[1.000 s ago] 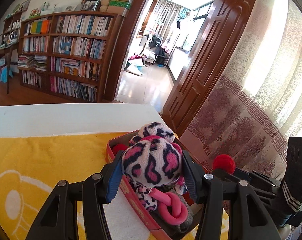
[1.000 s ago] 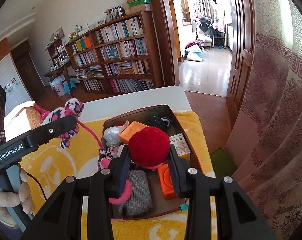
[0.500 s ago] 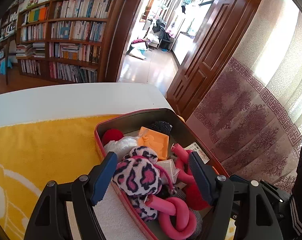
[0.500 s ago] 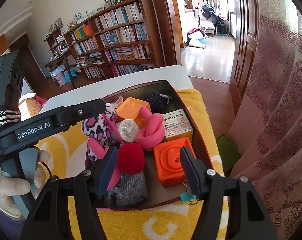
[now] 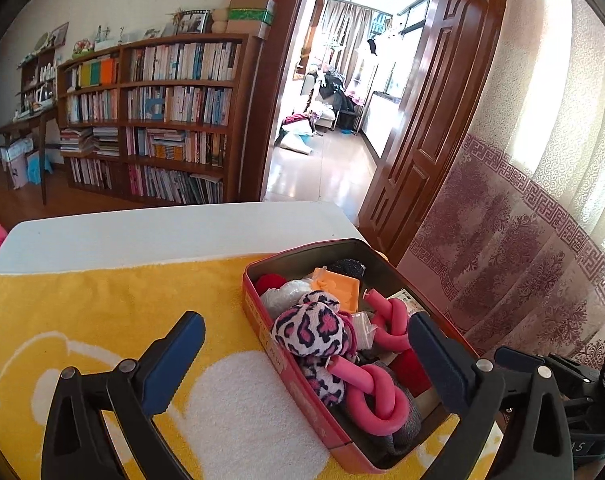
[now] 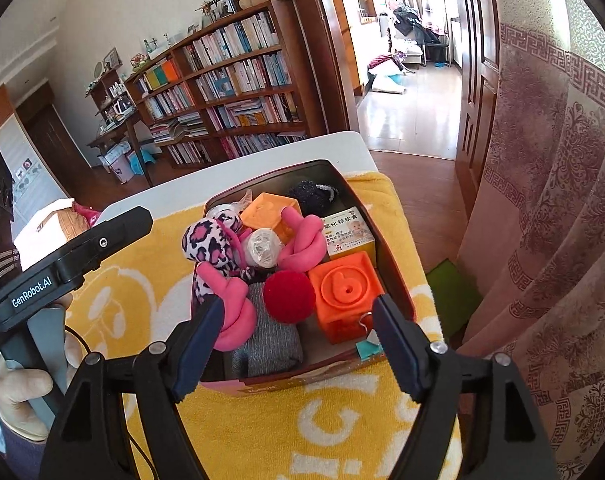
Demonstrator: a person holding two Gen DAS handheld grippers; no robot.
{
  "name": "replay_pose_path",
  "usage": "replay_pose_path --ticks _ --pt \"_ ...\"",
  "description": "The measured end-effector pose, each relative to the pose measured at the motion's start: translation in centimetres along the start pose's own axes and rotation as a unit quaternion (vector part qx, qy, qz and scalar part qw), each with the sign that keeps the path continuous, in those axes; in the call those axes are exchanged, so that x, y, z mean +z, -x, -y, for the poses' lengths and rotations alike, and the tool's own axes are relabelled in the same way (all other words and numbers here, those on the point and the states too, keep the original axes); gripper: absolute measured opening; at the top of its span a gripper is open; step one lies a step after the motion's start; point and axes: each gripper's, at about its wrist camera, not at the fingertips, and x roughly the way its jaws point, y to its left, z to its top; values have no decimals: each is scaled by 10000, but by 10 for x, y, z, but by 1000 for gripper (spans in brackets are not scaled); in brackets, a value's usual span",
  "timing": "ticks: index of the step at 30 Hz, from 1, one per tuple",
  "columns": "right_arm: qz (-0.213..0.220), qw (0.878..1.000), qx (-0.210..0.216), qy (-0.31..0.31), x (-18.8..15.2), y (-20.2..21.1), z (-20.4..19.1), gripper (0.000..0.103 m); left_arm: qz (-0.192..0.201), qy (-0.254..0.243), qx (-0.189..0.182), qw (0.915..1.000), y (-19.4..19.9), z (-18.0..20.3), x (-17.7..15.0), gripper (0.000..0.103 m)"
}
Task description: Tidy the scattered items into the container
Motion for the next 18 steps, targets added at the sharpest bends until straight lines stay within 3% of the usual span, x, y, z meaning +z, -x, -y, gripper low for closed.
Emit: replay_pose_path --ticks 11,18 --pt "122 9999 30 96 -39 33 -20 82 156 170 176 9996 54 -1 -39 103" --pt "42 9994 -256 237 -66 33 -22 82 -108 12 389 9992 60 15 -53 103"
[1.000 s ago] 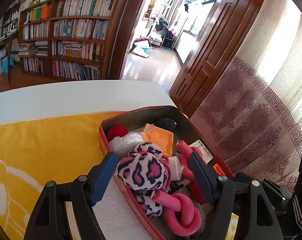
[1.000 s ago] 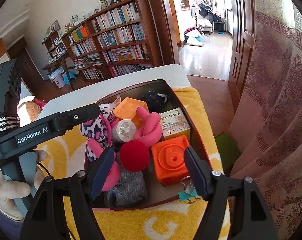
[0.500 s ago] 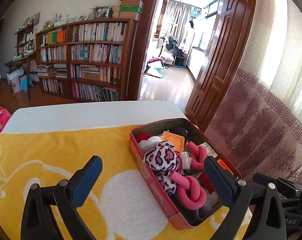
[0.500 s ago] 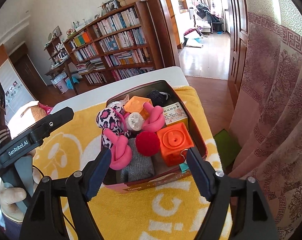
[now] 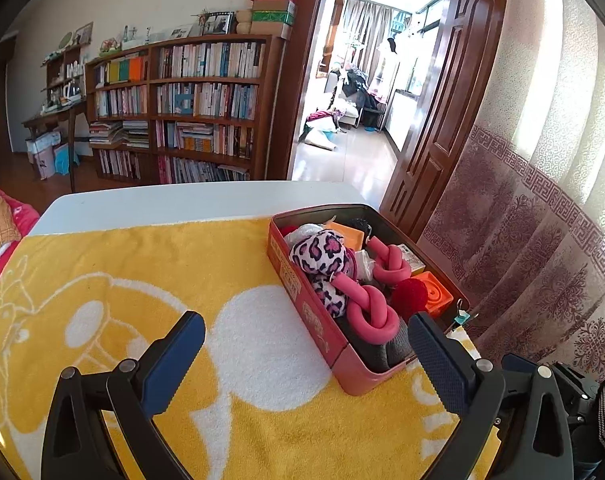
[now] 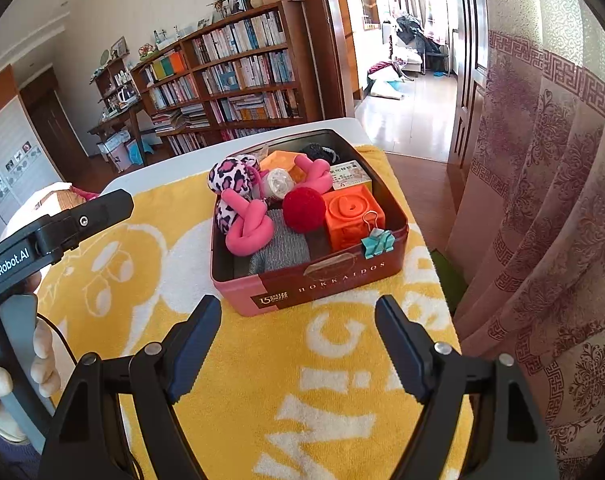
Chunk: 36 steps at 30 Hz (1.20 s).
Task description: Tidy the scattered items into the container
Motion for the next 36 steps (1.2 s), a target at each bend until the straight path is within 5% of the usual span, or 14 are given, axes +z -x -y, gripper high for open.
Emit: replay_pose_path --ticks 15,36 --pt "460 9987 -176 135 0 30 -2 83 209 -396 87 9990 21 33 -1 103" --pt "410 9990 -172 107 -3 20 3 83 36 -629 119 9979 8 48 -5 103"
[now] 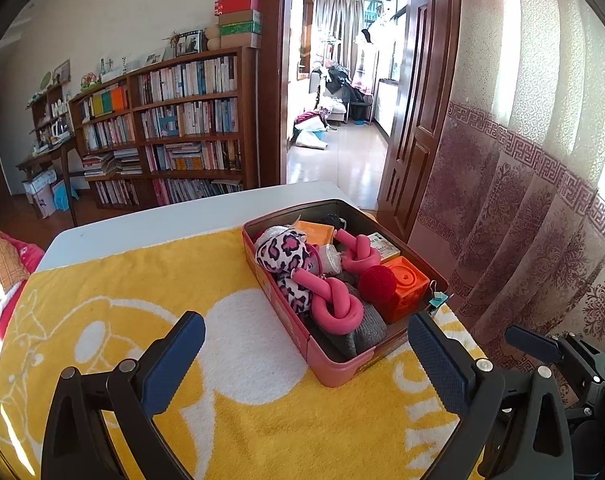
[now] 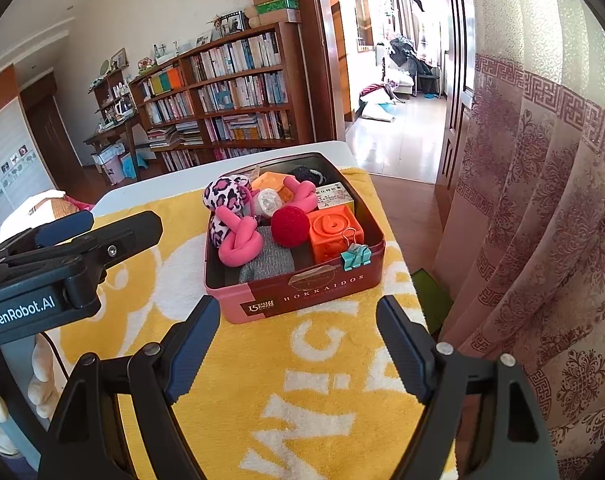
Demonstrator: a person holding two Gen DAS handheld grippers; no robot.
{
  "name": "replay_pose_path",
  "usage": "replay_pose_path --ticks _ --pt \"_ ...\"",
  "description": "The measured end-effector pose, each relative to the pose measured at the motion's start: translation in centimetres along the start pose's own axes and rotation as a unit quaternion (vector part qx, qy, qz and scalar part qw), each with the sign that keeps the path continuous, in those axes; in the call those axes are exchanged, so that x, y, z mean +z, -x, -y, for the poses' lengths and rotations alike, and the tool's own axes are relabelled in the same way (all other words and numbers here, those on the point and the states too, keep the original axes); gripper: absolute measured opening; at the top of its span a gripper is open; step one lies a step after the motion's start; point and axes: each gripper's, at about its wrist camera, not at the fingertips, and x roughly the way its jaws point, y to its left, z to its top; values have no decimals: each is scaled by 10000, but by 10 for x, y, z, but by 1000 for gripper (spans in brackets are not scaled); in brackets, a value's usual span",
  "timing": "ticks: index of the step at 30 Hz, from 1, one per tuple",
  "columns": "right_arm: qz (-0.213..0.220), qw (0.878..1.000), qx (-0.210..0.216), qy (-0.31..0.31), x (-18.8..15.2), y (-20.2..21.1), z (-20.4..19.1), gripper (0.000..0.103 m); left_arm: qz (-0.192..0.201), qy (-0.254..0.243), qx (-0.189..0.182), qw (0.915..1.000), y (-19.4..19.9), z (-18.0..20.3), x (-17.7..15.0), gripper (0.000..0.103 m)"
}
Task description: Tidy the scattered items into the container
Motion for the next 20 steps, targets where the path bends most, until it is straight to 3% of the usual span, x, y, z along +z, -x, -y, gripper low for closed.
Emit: replay_pose_path --ticks 20 --pt "-114 9999 13 15 -3 -10 -1 83 -140 -16 -94 9999 -10 -3 -3 103"
